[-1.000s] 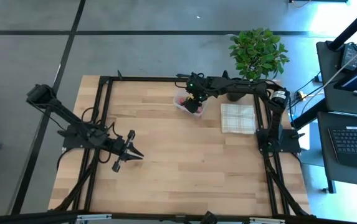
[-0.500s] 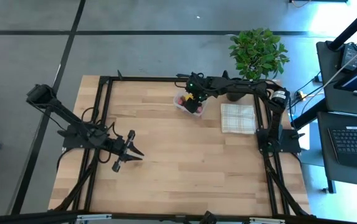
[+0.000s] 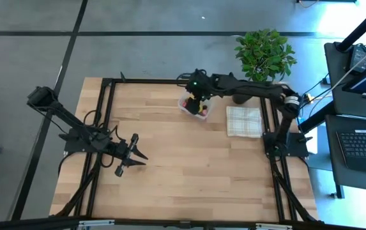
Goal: Pick and placing Produce into tupperware
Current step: Return to Home Position
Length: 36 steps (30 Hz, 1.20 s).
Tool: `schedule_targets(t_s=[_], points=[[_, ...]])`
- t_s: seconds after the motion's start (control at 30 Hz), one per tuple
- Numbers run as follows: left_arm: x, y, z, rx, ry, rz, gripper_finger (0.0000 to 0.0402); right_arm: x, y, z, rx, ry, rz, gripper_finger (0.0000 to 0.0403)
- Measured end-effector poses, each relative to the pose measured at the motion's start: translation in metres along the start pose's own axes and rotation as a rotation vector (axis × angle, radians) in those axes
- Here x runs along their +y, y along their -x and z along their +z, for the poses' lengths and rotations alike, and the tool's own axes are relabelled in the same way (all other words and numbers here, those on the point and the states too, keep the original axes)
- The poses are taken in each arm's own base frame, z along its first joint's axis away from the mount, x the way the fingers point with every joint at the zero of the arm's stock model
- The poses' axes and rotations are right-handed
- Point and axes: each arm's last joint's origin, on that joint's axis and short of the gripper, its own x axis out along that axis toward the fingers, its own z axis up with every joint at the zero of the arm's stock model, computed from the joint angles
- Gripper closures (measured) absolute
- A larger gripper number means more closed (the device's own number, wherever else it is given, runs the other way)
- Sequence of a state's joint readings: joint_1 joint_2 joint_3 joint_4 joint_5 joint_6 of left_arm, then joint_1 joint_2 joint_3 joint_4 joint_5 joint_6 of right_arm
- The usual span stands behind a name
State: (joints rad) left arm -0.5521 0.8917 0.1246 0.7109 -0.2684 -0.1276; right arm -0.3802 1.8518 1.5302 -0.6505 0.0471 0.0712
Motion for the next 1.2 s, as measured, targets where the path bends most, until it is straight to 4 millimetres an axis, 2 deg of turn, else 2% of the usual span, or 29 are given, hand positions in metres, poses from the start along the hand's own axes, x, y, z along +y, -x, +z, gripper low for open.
schedule_targets(t_s=[0.13,0.23,0.33,0.5,0.7,0.87,1.03,1.2], points=[[0.000,0.000,0.000,0.000,0.000,-0.001,0.0295,0.013,0.038,0.009,-0.081,0.048,0.024,0.0163],[0.000,0.000,0.000,0.000,0.000,-0.001,0.0291,0.019,0.068,0.007,-0.138,0.067,0.042,0.0163],[0.000,0.000,0.000,0.000,0.001,-0.001,0.0287,0.019,0.092,-0.006,-0.169,0.071,0.051,0.0163],[-0.001,0.000,0.000,0.000,0.001,-0.003,0.0281,0.012,0.123,-0.046,-0.240,0.039,0.061,0.0163],[-0.001,0.000,0.000,0.000,0.001,-0.004,0.0278,0.003,0.138,-0.105,-0.402,-0.023,0.092,0.0163],[-0.001,0.000,0.000,0.000,0.001,-0.004,0.0286,0.000,0.143,-0.150,-0.529,-0.040,0.129,0.0163],[-0.001,0.000,0.000,0.000,0.001,-0.004,0.0296,0.000,0.149,-0.185,-0.659,-0.037,0.175,0.0163],[-0.001,0.000,0.000,0.000,0.000,-0.004,0.0304,-0.002,0.151,-0.210,-0.738,-0.053,0.210,0.0163]])
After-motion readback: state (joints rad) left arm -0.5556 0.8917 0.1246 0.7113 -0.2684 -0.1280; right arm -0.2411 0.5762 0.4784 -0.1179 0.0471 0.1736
